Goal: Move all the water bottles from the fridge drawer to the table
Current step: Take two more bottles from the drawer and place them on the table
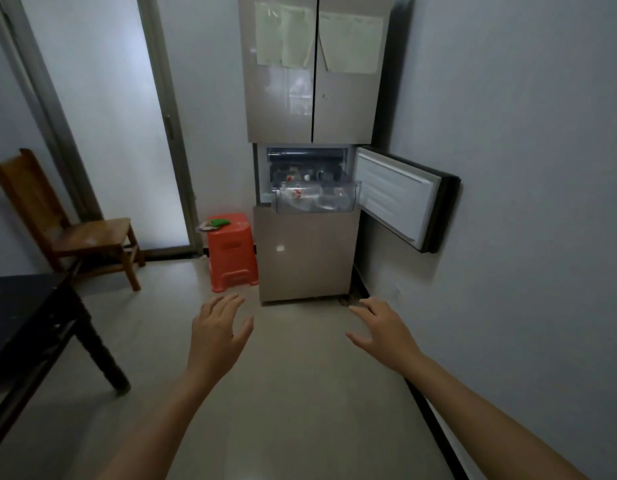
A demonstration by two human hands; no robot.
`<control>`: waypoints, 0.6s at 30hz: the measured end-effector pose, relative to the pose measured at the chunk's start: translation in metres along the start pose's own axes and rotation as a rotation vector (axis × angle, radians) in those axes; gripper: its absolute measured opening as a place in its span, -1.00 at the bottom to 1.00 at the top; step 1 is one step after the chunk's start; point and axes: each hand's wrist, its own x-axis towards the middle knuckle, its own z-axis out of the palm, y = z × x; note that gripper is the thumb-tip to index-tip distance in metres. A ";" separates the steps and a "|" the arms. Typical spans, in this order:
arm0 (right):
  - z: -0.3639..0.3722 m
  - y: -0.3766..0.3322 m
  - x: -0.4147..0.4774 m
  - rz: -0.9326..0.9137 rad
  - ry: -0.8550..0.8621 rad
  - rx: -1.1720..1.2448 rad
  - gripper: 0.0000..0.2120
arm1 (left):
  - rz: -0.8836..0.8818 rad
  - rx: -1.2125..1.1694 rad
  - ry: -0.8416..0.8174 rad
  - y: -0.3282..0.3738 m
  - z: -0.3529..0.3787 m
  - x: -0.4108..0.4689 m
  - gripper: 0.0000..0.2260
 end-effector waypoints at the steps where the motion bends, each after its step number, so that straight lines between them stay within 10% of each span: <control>1: 0.002 0.003 0.011 -0.010 -0.004 -0.010 -0.46 | -0.008 0.005 0.000 -0.005 0.004 0.009 -0.64; 18: 0.014 0.050 0.293 0.061 0.035 0.000 -0.50 | -0.046 -0.119 0.029 -0.094 0.103 0.271 -0.66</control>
